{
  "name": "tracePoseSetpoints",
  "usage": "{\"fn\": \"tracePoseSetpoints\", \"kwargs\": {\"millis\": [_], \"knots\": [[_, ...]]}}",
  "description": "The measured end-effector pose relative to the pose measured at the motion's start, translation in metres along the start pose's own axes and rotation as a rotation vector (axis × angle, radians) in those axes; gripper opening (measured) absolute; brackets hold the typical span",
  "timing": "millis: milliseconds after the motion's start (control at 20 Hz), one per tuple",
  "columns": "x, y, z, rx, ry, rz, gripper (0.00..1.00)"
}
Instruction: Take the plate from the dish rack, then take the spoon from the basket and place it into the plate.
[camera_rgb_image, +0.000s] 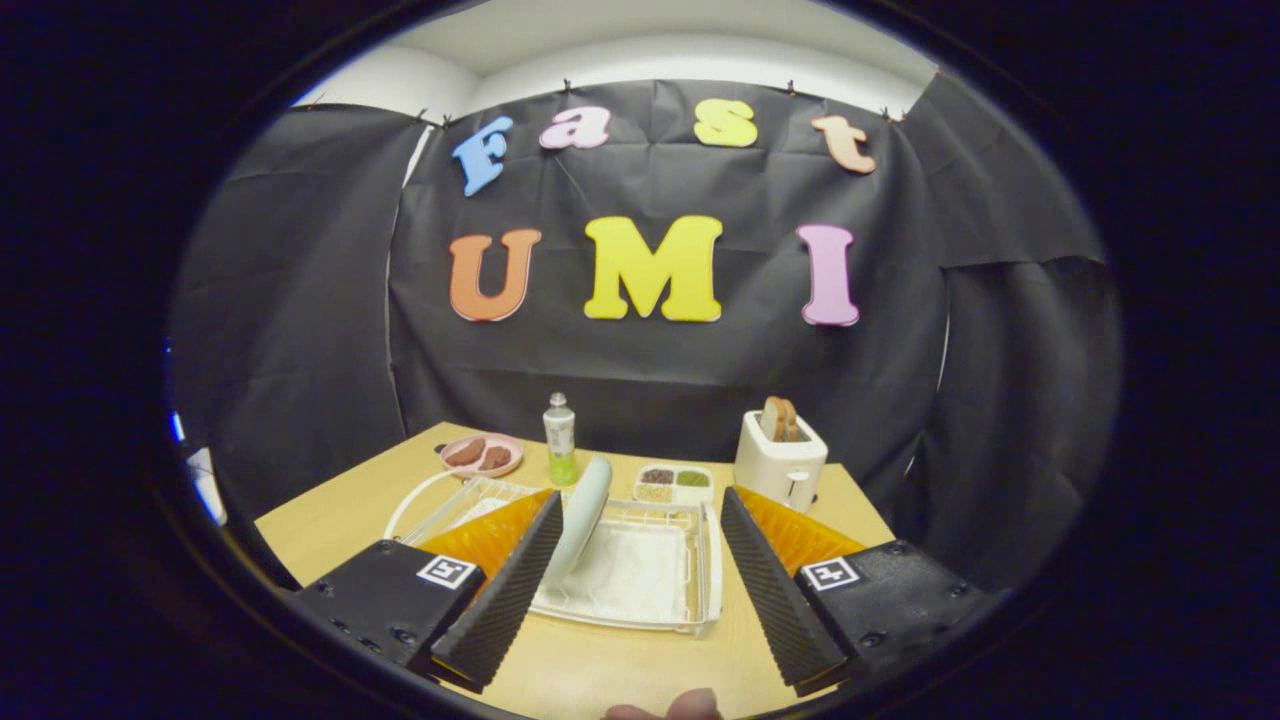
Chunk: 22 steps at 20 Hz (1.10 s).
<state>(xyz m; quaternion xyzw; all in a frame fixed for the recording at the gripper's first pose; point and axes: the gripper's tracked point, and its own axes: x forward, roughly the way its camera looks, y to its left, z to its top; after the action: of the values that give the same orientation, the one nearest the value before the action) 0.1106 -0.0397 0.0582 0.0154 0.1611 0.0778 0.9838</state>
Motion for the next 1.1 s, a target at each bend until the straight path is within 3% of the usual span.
{"fn": "tracePoseSetpoints", "kwargs": {"millis": [250,450,950,1100], "knots": [[0.052,0.021,0.004,-0.028,0.244,0.057,1.0],[0.091,0.042,0.001,-0.008,0.364,0.083,1.0],[0.167,0.072,-0.074,0.183,0.692,0.061,1.0],[0.17,0.083,-0.077,0.182,0.712,0.029,0.97]]}}
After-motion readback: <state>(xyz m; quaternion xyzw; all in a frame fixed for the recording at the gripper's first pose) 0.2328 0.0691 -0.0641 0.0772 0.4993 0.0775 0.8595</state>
